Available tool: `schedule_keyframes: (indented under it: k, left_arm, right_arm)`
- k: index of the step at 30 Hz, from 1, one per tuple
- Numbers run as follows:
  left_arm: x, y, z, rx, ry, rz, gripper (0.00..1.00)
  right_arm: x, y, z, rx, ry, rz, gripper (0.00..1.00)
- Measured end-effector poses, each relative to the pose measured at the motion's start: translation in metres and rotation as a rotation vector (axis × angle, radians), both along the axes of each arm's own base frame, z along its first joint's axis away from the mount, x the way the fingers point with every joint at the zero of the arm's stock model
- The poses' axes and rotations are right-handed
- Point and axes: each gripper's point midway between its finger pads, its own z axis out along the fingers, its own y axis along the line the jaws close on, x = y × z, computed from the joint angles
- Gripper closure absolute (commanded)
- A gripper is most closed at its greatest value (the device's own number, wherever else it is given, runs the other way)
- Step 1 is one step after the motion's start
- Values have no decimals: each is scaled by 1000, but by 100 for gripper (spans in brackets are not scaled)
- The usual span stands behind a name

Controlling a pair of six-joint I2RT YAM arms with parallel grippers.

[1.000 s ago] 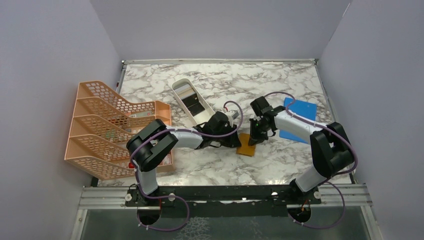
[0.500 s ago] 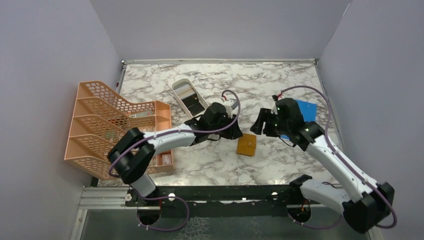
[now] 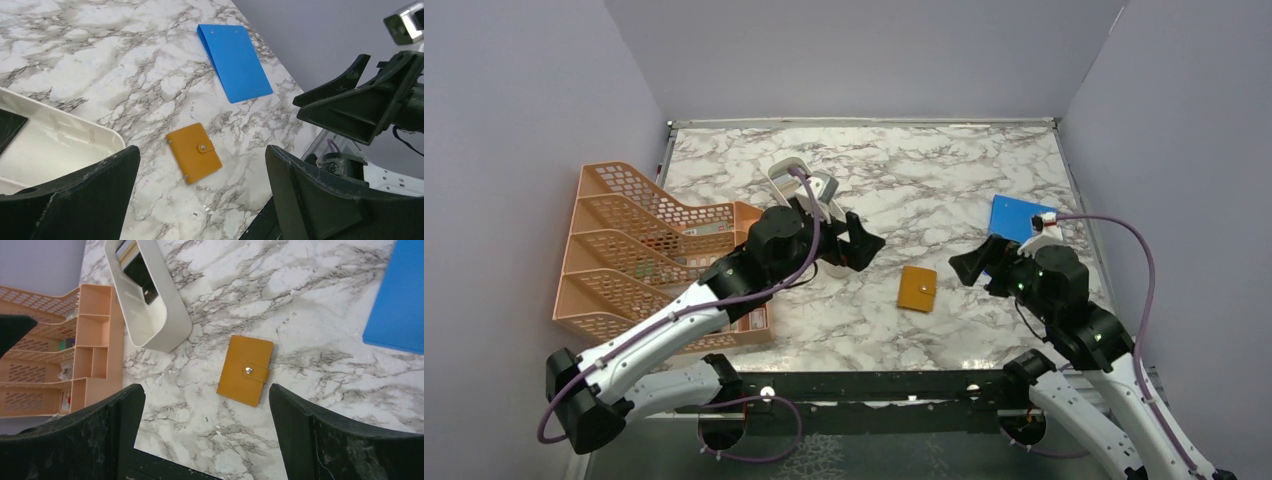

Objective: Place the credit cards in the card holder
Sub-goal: Reset both arms

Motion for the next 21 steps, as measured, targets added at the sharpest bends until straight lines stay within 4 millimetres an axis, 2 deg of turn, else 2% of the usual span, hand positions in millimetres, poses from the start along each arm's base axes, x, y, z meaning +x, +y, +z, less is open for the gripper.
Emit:
schedule_keyframes:
  k: [4, 8, 12, 17, 21]
  left_arm:
    - [-14, 25, -5, -19, -9, 35, 1]
    - [-23, 41, -28, -14, 21, 70, 1]
    - [-24, 43, -50, 19, 68, 78, 1]
    - [-23, 41, -58, 28, 84, 80, 1]
    - [-20, 38, -65, 44, 96, 81, 1]
  right_arm:
    - [-9, -8, -21, 5, 25, -32, 0]
    - [-9, -9, -25, -2, 36, -34, 0]
    - [-7, -8, -29, -12, 54, -36, 0]
    - [-3, -7, -37, -46, 87, -34, 0]
    - [0, -10, -35, -67, 77, -43, 0]
